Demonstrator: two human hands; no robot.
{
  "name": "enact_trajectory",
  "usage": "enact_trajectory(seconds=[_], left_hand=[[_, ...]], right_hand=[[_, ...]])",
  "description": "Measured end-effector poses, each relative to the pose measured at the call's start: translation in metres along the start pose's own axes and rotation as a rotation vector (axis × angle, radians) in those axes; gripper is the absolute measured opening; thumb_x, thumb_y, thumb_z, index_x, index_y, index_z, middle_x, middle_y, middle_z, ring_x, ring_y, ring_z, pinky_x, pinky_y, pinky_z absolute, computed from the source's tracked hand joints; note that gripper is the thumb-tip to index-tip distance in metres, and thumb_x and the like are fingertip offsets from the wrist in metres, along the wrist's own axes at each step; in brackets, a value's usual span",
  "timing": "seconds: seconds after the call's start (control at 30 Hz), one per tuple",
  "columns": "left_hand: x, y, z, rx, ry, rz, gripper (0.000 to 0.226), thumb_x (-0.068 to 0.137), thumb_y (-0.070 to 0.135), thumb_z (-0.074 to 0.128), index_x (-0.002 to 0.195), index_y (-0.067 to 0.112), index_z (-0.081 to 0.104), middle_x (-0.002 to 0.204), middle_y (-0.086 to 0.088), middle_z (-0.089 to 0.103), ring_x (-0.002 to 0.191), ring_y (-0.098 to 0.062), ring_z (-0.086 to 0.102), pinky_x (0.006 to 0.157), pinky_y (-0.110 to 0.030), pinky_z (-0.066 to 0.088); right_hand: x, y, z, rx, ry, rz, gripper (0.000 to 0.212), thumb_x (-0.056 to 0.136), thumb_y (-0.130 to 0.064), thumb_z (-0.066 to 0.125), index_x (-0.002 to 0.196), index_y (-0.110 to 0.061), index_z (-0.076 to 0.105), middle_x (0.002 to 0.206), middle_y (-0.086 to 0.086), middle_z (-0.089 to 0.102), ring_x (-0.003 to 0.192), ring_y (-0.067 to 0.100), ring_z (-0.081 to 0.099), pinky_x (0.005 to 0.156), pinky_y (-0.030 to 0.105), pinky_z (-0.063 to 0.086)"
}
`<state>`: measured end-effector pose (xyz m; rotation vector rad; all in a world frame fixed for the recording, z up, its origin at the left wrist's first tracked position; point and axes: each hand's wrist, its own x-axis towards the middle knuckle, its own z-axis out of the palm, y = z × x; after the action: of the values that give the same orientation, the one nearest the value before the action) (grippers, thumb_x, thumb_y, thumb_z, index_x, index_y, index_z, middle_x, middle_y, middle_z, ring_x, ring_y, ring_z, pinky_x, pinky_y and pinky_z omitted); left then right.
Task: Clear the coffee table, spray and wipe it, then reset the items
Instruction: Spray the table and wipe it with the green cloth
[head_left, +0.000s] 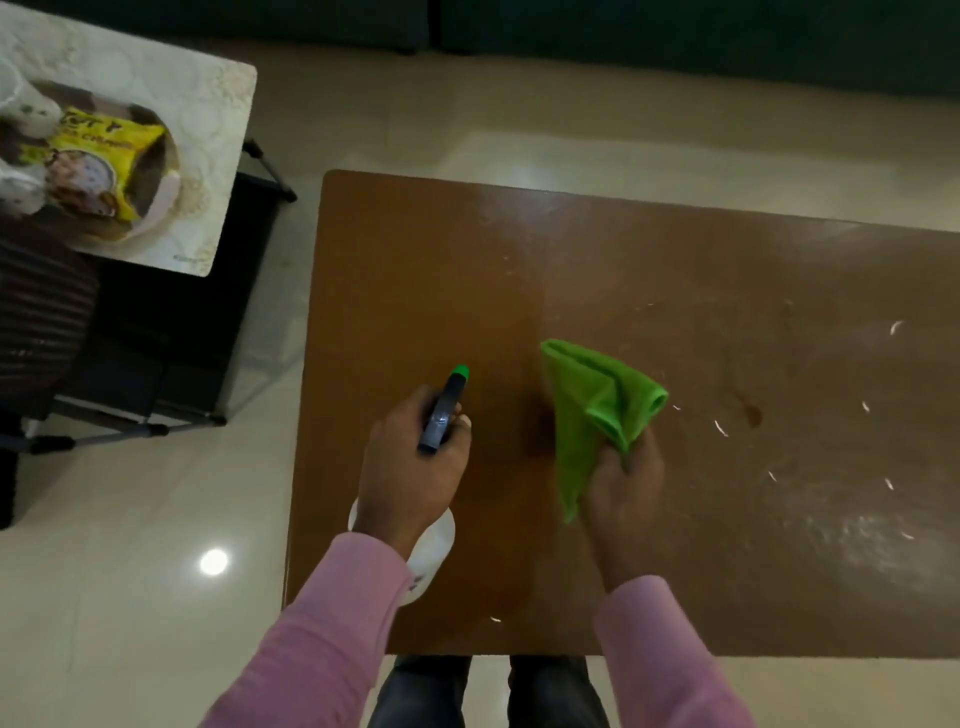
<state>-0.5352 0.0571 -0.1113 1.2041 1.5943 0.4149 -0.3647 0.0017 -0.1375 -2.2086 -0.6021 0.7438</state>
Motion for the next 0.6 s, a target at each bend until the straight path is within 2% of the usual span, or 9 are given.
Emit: enact_trajectory(seconds=[0.07,0.13,0.2,0.27,0.33,0.37,0.5,0.6], left_hand=[[0.005,0.003,0.004,0.029,-0.019,0.008,0.005,0.093,0.023,0.062,0.089,0.023,0.06,0.07,-0.003,0.061,0.065,-0.03,0.061,0.06,-0.049,0.057],[0.011,0.005,0.01,0.062,-0.038,0.016,0.005,0.093,0.023,0.062,0.088,0.023,0.06,0.068,-0.003,0.062,0.063,-0.031,0.061,0.057,-0.047,0.056],[0.019,0.007,0.017,0.095,-0.066,0.013,0.005,0.093,0.024,0.061,0.088,0.023,0.06,0.068,-0.003,0.062,0.06,-0.028,0.06,0.052,-0.039,0.055],[0.028,0.01,0.025,0.116,-0.085,-0.007,0.005,0.093,0.025,0.06,0.089,0.023,0.06,0.068,0.0,0.061,0.057,-0.019,0.059,0.051,-0.027,0.047],[0.04,0.017,0.033,0.136,-0.101,-0.019,0.007,0.094,0.026,0.06,0.088,0.023,0.06,0.068,0.001,0.061,0.058,-0.017,0.06,0.053,-0.026,0.048],[0.045,0.021,0.037,0.156,-0.107,-0.012,0.008,0.093,0.027,0.06,0.087,0.022,0.06,0.068,0.001,0.061,0.06,-0.019,0.061,0.054,-0.028,0.051],[0.064,0.039,0.056,0.236,-0.116,0.066,0.012,0.091,0.028,0.062,0.085,0.019,0.061,0.068,0.0,0.062,0.062,-0.022,0.062,0.059,-0.034,0.053],[0.073,0.051,0.068,0.271,-0.079,0.077,0.021,0.09,0.034,0.064,0.076,0.019,0.058,0.063,0.003,0.057,0.057,-0.016,0.055,0.053,-0.027,0.042]], right_hand=[[0.011,-0.007,-0.016,-0.014,0.169,-0.054,0.049,0.067,-0.01,0.036,0.109,-0.002,0.061,0.087,0.005,0.061,0.076,0.014,0.052,0.068,0.031,0.04],[0.02,-0.008,-0.027,-0.124,0.222,-0.113,0.051,0.069,-0.009,0.036,0.114,0.0,0.059,0.096,0.01,0.062,0.085,0.021,0.053,0.07,0.028,0.035],[0.029,0.006,-0.025,-0.299,0.132,-0.117,0.061,0.073,-0.005,0.042,0.133,-0.005,0.049,0.131,0.015,0.055,0.115,0.031,0.051,0.091,0.031,0.039],[0.035,0.027,-0.016,-0.508,-0.108,-0.132,0.07,0.078,0.004,0.048,0.145,-0.008,0.034,0.154,0.013,0.03,0.138,0.033,0.032,0.111,0.04,0.031],[0.034,0.044,-0.008,-0.656,-0.354,-0.092,0.073,0.083,0.002,0.047,0.15,-0.007,0.02,0.159,0.012,0.007,0.146,0.033,0.01,0.117,0.042,0.016],[0.032,0.049,-0.005,-0.692,-0.42,-0.069,0.074,0.085,-0.001,0.046,0.151,-0.007,0.014,0.16,0.012,0.0,0.147,0.033,0.002,0.118,0.043,0.01],[0.031,0.049,-0.001,-0.7,-0.44,-0.028,0.076,0.086,-0.002,0.043,0.152,-0.008,0.007,0.16,0.011,-0.009,0.147,0.032,-0.007,0.118,0.044,0.003],[0.034,0.048,0.001,-0.698,-0.449,-0.009,0.077,0.088,-0.003,0.045,0.152,-0.009,0.003,0.159,0.01,-0.013,0.146,0.031,-0.01,0.118,0.044,0.001]])
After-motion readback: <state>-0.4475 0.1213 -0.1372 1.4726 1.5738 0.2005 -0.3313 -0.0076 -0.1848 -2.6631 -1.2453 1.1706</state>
